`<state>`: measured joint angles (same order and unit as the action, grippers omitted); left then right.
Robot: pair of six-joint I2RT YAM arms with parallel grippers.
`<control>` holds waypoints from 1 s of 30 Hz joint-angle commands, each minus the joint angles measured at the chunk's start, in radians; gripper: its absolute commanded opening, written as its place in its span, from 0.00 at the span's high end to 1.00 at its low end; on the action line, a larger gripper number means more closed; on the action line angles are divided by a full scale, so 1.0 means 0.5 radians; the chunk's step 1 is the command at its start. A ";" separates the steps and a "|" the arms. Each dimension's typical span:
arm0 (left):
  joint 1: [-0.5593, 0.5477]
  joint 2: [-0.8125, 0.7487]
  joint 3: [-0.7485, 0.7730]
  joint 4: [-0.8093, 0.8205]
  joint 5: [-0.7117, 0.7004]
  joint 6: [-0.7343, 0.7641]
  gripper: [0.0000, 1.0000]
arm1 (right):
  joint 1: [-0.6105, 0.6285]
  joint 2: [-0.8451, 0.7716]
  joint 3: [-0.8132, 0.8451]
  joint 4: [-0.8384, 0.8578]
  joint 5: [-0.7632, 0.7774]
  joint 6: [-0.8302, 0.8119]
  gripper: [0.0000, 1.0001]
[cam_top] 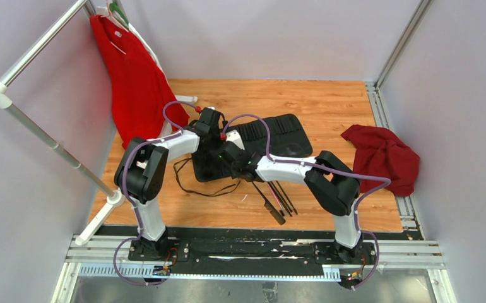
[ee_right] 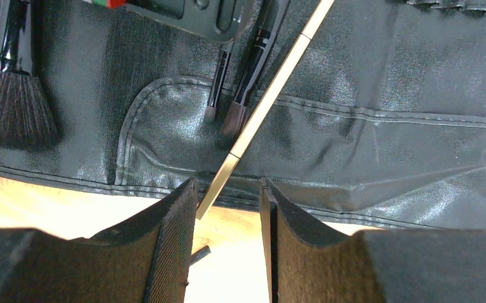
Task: Organize the makeup
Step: Pick up the makeup tool from the center of the board.
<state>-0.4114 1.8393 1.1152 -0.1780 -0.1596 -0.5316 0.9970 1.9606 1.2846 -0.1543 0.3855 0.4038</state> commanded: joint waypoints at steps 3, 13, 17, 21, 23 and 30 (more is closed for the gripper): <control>0.030 0.040 -0.037 0.036 0.012 0.002 0.02 | -0.037 0.003 -0.017 -0.065 0.088 0.036 0.61; 0.033 0.040 -0.040 0.038 0.012 0.002 0.02 | -0.097 -0.045 -0.079 -0.076 0.082 0.044 0.80; 0.033 0.046 -0.040 0.040 0.013 0.003 0.02 | -0.111 -0.065 -0.096 -0.077 0.088 0.040 0.89; 0.032 0.049 -0.040 0.040 0.017 0.004 0.02 | -0.133 -0.100 -0.109 -0.076 0.094 0.009 0.93; 0.033 0.052 -0.040 0.040 0.016 0.005 0.02 | -0.150 -0.118 -0.114 -0.077 0.087 -0.018 0.95; 0.033 0.062 -0.037 0.043 0.019 0.007 0.02 | -0.229 -0.131 -0.073 -0.081 0.023 -0.118 0.96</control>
<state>-0.4068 1.8412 1.1141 -0.1669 -0.1574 -0.5308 0.9062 1.9255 1.2442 -0.1856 0.3988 0.3832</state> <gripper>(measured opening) 0.980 0.082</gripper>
